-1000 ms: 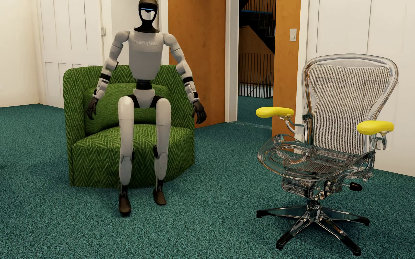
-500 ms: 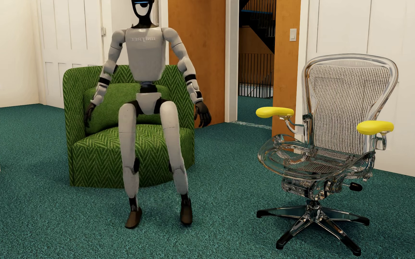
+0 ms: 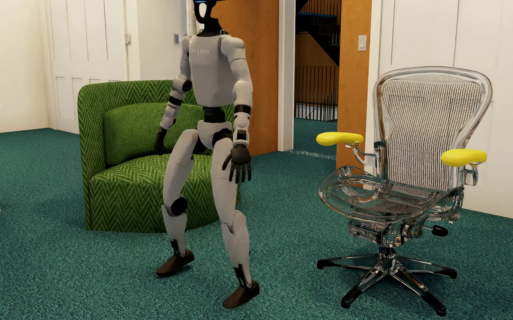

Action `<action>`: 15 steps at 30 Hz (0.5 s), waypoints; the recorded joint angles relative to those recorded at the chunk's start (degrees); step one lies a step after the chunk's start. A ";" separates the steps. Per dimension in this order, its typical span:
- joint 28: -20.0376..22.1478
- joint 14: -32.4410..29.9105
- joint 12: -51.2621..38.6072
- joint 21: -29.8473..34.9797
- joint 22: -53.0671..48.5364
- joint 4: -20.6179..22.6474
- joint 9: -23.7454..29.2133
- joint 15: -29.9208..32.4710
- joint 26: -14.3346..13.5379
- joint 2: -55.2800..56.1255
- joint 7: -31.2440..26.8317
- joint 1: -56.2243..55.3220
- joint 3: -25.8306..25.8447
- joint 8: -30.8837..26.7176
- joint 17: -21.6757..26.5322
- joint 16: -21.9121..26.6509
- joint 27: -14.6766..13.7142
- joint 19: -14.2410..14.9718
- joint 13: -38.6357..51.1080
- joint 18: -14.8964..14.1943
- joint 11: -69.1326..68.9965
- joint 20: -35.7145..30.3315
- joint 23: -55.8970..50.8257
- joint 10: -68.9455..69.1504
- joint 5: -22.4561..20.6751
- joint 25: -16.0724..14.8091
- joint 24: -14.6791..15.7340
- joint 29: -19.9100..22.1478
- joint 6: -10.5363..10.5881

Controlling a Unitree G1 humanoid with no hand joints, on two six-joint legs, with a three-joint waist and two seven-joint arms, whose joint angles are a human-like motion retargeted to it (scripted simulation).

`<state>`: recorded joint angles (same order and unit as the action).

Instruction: Stand up from the light green chair

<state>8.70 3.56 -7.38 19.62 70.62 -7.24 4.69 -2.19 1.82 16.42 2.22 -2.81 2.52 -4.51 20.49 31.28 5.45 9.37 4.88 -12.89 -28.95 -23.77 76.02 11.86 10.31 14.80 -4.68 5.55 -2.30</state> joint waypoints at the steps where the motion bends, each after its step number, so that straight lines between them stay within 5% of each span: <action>1: -0.93 0.77 0.45 1.02 -0.51 -0.27 0.63 -1.72 -0.25 -1.04 0.36 0.46 0.32 0.79 -0.88 0.44 -1.94 0.85 1.16 -2.74 0.89 -1.35 1.54 -0.24 -1.24 1.15 0.71 2.89 -0.57; 8: 0.86 -0.35 1.96 1.44 0.51 1.16 0.63 0.59 -1.43 -6.14 1.08 -0.22 -0.26 3.24 -0.10 -3.52 -3.12 -1.34 0.62 0.67 12.73 -1.85 0.90 -1.61 -4.34 -0.48 2.43 6.30 -1.64; 15: 0.83 -3.18 1.42 0.90 1.06 -0.58 1.61 0.87 -0.95 -6.38 0.00 -2.91 -0.28 4.44 -0.42 -5.01 -3.09 -1.44 0.37 0.31 16.04 -2.86 1.92 -2.69 -5.90 -1.00 3.43 5.82 -1.22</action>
<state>9.53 0.38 -5.96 20.52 71.68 -7.82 6.30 -1.31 0.87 10.03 2.23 -5.72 2.24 -0.07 20.07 26.27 2.37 7.93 5.25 -12.58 -12.92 -26.63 77.94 9.16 4.41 13.80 -1.25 11.37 -3.52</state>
